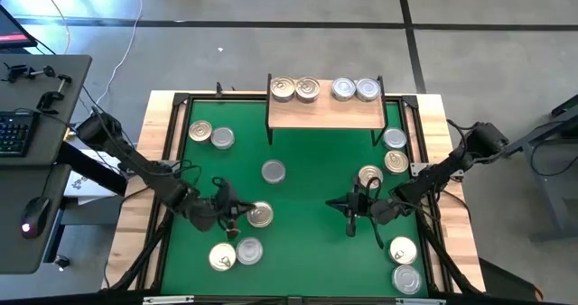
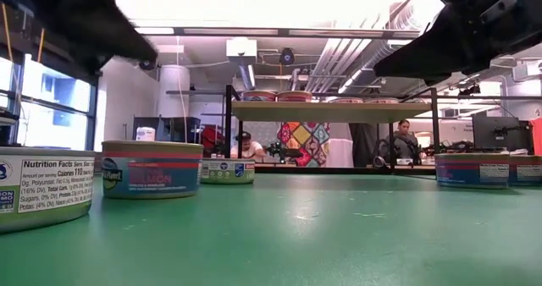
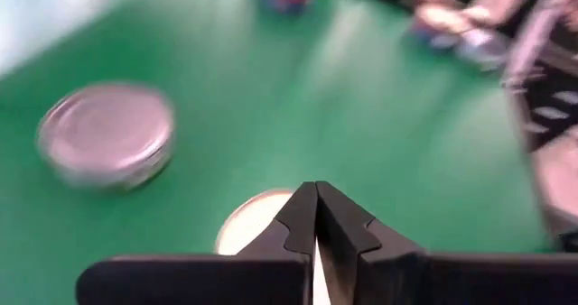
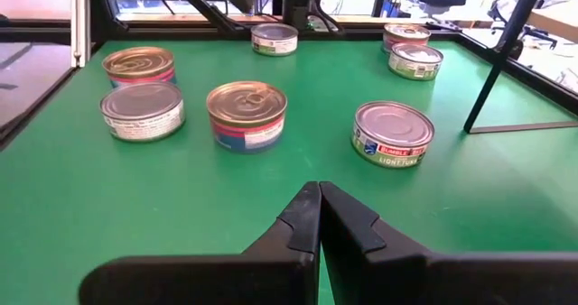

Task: Stack canned seafood by type on shelf
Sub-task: Put the blue pink tuna can on the shelf

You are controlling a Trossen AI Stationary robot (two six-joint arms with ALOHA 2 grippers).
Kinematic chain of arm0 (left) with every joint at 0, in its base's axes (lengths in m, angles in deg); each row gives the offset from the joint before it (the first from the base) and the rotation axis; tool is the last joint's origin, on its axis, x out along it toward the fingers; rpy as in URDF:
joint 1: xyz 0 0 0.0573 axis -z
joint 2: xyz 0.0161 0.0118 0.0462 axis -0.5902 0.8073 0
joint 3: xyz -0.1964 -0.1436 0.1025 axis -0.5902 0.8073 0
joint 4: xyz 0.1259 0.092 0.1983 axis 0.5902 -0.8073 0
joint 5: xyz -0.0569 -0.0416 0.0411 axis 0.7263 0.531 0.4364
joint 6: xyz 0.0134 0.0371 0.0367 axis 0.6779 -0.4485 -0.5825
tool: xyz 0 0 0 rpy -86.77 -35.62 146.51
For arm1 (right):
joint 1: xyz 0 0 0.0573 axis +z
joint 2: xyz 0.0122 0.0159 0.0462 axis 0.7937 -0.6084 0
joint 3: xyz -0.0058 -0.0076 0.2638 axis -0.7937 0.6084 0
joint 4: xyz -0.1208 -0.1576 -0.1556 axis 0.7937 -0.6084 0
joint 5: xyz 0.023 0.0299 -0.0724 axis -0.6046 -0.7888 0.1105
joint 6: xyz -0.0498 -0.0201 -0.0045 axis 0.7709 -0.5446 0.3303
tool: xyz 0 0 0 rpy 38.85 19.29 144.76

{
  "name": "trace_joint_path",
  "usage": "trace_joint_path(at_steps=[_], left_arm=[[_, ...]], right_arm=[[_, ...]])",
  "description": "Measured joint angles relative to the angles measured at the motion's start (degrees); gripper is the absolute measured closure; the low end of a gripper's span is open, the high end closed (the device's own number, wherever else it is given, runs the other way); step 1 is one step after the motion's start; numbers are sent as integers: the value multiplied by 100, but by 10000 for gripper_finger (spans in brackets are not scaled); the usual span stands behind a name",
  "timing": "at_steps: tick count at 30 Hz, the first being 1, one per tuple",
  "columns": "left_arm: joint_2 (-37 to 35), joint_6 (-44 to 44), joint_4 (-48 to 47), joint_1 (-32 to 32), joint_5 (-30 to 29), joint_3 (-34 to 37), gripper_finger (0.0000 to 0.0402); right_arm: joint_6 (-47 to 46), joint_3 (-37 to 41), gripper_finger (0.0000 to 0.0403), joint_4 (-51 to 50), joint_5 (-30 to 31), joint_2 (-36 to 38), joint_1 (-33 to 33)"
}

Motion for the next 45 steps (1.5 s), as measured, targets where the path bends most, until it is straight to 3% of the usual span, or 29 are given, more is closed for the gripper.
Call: trace_joint_path(at_steps=[4,10,17,26,30,38,45], left_arm=[[263,694,-593,-303,341,75,402],[950,880,132,-533,802,399,402],[1311,861,265,-536,694,385,402],[1406,688,-11,-479,691,432,401],[1415,684,-31,-480,582,408,401],[1467,677,-149,-481,338,423,401],[1475,72,543,-615,73,415,401]], right_arm=[[2,0,402,1,-9,0,-85],[4,0,402,70,-144,0,-210],[600,-301,402,410,-1370,-198,-636],[1977,-2022,395,-46,-2872,-1726,-1161],[2481,-2990,352,-1154,-2960,-2312,-1303],[3500,-4706,217,-3323,-2811,-2872,-1649],[4442,-5501,130,-4736,-2824,-3088,-2062]])
